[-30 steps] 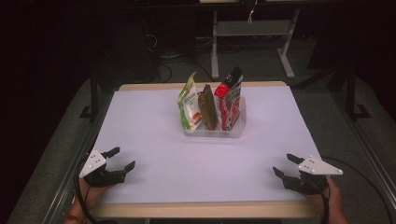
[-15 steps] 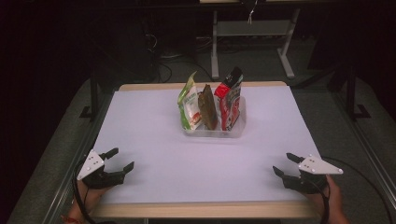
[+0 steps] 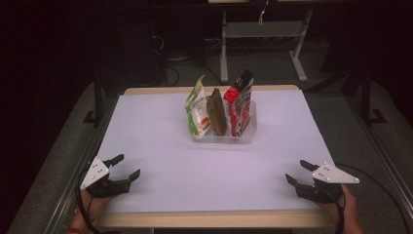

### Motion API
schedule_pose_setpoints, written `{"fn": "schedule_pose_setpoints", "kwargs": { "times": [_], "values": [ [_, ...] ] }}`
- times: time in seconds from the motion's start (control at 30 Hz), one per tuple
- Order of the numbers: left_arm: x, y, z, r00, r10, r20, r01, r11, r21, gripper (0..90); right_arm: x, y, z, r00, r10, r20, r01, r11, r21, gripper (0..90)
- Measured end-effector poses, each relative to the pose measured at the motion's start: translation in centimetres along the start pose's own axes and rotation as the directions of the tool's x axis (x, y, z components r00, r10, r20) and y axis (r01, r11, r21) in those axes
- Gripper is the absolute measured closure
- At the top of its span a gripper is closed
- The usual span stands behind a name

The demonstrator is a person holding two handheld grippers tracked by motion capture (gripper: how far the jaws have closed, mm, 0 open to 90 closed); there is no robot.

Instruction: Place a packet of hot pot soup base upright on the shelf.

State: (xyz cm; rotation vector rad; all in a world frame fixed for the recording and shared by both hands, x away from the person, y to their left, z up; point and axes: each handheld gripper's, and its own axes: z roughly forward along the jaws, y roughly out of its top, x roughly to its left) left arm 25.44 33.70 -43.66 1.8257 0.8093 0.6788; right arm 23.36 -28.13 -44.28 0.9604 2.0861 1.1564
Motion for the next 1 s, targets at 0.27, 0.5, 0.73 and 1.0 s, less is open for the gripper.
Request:
{"fn": "schedule_pose_setpoints", "kwargs": {
  "times": [0.27, 0.5, 0.73, 1.0],
  "values": [
    [0.11, -0.03, 0.03, 1.0, -0.002, -0.001, 0.002, 1.0, 0.005, 17.7, -0.08, -0.08, 0.09, 1.0, 0.004, -0.001, -0.004, 1.0, 0.004, 29.6],
    [0.09, 0.0, 0.12, 1.0, 0.002, -0.001, -0.002, 1.0, 0.008, 17.7, -0.1, -0.07, 0.11, 1.0, 0.004, -0.002, -0.004, 1.0, 0.003, 29.7],
    [0.18, -0.05, 0.2, 1.0, -0.001, 0.0, 0.001, 1.0, 0.007, 17.7, -0.1, -0.07, 0.18, 1.0, 0.002, -0.003, -0.002, 1.0, 0.003, 29.7],
    [0.25, -0.02, 0.16, 1.0, 0.001, -0.006, -0.001, 1.0, 0.006, 17.7, -0.11, -0.09, 0.17, 1.0, 0.008, 0.001, -0.008, 1.0, 0.006, 29.6]
  ]
}}
